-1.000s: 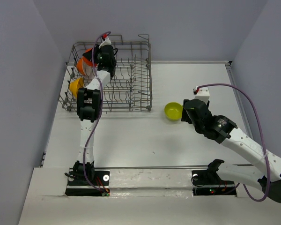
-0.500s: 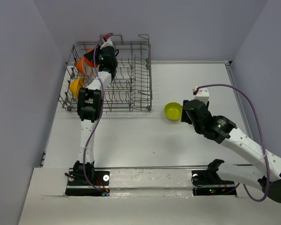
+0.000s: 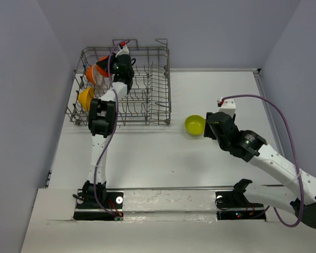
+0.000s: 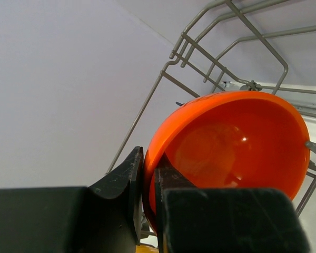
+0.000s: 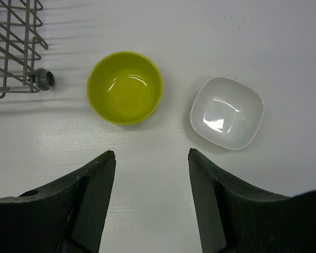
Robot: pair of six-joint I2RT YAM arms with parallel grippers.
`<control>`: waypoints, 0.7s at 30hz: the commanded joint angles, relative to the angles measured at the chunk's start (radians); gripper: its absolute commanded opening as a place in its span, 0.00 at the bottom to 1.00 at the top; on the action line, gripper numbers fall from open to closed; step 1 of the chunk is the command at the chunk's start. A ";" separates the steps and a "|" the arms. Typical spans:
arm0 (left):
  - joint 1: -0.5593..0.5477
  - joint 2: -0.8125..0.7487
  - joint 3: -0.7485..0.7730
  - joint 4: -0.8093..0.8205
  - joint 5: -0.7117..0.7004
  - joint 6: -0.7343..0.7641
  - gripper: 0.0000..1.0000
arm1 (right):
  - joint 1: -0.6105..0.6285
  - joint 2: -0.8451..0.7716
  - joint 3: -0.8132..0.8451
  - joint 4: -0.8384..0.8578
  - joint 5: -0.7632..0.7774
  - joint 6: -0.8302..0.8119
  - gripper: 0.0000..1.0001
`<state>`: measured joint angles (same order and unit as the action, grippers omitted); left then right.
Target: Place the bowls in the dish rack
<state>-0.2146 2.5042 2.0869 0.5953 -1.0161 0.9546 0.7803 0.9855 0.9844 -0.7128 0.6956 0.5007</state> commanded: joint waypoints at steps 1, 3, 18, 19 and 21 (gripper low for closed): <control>-0.016 -0.015 -0.028 0.049 -0.004 0.007 0.03 | 0.000 -0.022 0.003 0.041 0.012 -0.004 0.64; -0.017 -0.018 -0.036 0.050 0.001 0.013 0.11 | 0.000 -0.025 0.002 0.041 0.013 -0.004 0.63; -0.039 -0.022 -0.070 0.049 0.014 0.030 0.38 | 0.000 -0.044 -0.003 0.039 0.013 -0.008 0.63; -0.040 -0.024 -0.071 0.050 0.014 0.032 0.39 | 0.000 -0.044 -0.003 0.039 0.013 -0.008 0.63; -0.040 -0.025 -0.076 0.051 0.014 0.032 0.42 | 0.000 -0.044 -0.003 0.039 0.012 -0.007 0.63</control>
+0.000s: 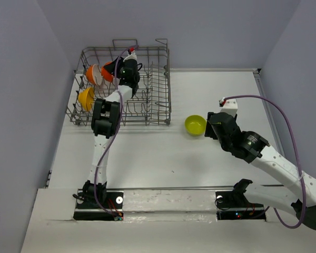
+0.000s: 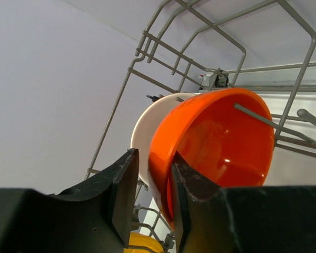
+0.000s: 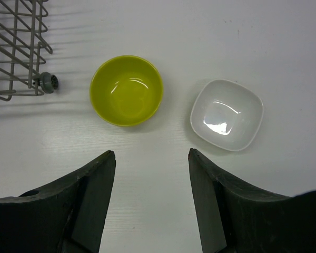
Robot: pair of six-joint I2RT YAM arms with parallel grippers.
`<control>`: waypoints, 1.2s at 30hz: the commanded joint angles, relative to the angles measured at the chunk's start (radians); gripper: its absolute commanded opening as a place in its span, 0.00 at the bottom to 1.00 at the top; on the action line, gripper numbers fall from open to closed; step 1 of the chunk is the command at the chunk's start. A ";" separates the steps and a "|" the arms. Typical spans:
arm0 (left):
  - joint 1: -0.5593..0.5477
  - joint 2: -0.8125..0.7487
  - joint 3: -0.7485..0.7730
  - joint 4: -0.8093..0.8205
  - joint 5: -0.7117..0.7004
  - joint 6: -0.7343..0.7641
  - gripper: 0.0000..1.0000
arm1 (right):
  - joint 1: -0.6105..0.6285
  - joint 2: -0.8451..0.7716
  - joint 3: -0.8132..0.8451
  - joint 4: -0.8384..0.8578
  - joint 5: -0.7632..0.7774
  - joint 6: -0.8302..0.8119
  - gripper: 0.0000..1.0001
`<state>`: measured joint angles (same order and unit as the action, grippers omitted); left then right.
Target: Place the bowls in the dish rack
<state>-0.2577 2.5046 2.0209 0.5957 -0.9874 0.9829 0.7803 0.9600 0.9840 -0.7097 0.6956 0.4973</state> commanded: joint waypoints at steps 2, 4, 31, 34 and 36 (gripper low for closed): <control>0.003 -0.027 -0.014 0.050 -0.014 0.002 0.45 | 0.000 -0.020 -0.004 0.036 0.012 -0.003 0.63; 0.003 -0.032 -0.021 0.052 -0.013 -0.001 0.54 | 0.000 -0.021 -0.004 0.036 0.012 -0.003 0.63; -0.032 -0.159 -0.050 -0.002 -0.008 -0.055 0.84 | 0.000 -0.018 0.012 0.010 -0.004 0.035 0.63; -0.048 -0.165 -0.060 -0.023 -0.005 -0.082 0.84 | 0.000 -0.018 0.018 0.003 -0.001 0.044 0.63; -0.060 -0.165 -0.059 -0.042 -0.004 -0.096 0.84 | 0.000 -0.015 0.024 -0.004 0.002 0.050 0.63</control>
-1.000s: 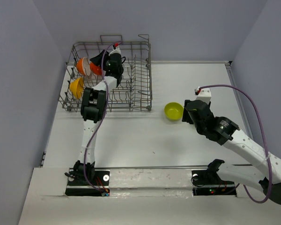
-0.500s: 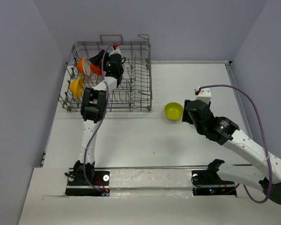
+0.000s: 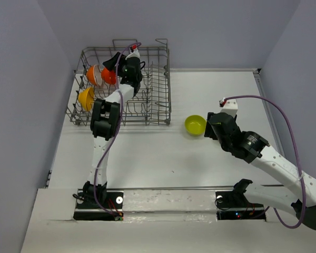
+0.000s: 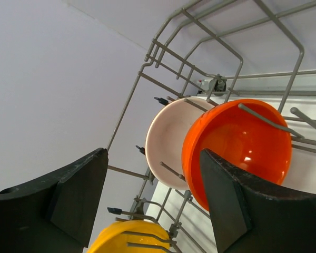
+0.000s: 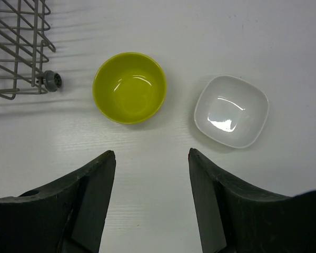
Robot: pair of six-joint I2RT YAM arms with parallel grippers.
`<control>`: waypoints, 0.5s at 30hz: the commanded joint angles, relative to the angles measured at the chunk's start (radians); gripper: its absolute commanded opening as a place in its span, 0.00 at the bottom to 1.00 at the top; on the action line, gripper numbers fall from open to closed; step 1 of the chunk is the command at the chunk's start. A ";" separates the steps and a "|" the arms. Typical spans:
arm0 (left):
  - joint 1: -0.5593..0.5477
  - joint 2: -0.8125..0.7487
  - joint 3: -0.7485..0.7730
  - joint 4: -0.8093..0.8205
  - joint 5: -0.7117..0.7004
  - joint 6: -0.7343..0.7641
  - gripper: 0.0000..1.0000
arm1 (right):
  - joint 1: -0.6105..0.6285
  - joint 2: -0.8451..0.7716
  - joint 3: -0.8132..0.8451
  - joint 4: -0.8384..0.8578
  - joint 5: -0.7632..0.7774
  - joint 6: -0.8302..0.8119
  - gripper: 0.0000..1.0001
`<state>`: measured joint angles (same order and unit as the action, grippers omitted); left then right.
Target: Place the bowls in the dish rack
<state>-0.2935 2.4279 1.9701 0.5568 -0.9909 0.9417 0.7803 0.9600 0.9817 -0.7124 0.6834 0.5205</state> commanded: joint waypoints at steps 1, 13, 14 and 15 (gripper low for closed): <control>-0.029 -0.090 -0.007 -0.011 0.001 -0.063 0.84 | 0.000 -0.014 0.026 -0.005 0.016 0.029 0.63; -0.139 -0.248 0.157 -0.378 0.024 -0.392 0.83 | 0.000 0.008 0.069 -0.058 0.106 0.090 0.66; -0.148 -0.292 0.176 -0.418 0.041 -0.427 0.83 | 0.000 0.009 0.075 -0.070 0.128 0.102 0.66; -0.171 -0.318 0.199 -0.482 0.053 -0.458 0.83 | 0.000 0.013 0.084 -0.074 0.139 0.108 0.66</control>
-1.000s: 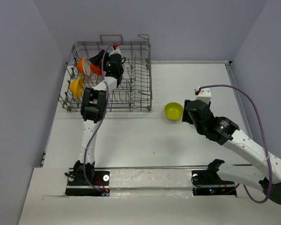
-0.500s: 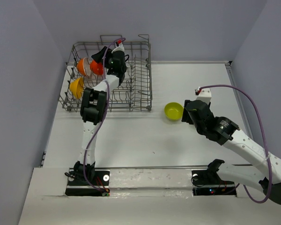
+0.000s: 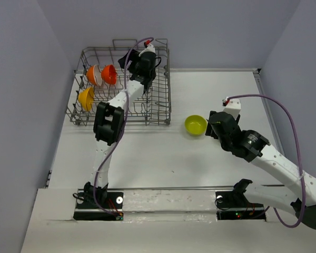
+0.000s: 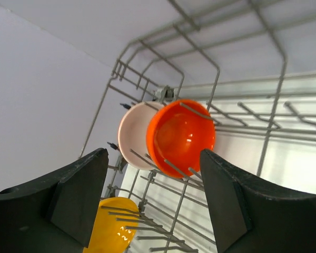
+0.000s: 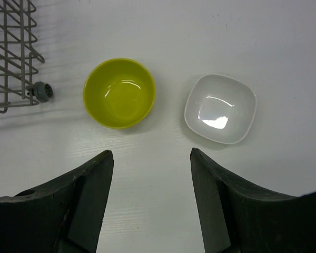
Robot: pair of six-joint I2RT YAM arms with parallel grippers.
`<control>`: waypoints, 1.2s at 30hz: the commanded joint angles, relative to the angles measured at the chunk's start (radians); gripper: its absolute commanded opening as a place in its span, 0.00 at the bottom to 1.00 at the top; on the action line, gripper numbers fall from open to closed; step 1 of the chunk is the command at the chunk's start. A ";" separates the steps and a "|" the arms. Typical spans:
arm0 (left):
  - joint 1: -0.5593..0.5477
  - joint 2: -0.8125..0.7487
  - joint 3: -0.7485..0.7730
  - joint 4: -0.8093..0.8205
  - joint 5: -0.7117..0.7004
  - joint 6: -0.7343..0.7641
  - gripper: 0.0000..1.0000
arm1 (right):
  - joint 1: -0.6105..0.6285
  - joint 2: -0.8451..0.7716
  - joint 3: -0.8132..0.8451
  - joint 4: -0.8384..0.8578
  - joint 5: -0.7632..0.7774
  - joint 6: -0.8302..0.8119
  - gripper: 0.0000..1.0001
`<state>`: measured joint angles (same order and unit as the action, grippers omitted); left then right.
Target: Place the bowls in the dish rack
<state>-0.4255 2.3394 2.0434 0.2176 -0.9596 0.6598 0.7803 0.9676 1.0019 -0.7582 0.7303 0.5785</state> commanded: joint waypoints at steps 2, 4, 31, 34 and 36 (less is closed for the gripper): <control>-0.067 -0.287 0.142 -0.207 0.054 -0.258 0.83 | 0.000 0.013 0.067 -0.033 0.121 0.064 0.66; -0.105 -0.366 0.172 -0.329 0.105 -0.355 0.83 | 0.000 0.023 0.069 -0.035 0.132 0.078 0.66; -0.240 -1.197 -0.581 -0.412 0.558 -0.713 0.82 | -0.269 0.608 0.179 0.230 -0.241 0.026 0.47; -0.242 -1.212 -0.598 -0.408 0.562 -0.712 0.82 | -0.282 0.606 0.167 0.235 -0.239 0.030 0.47; -0.240 -1.220 -0.609 -0.405 0.564 -0.713 0.82 | -0.291 0.589 0.146 0.241 -0.236 0.034 0.48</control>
<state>-0.6659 1.1522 1.4467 -0.2531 -0.3965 -0.0433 0.5072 1.5833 1.1347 -0.5671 0.4911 0.6094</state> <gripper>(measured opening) 0.815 0.473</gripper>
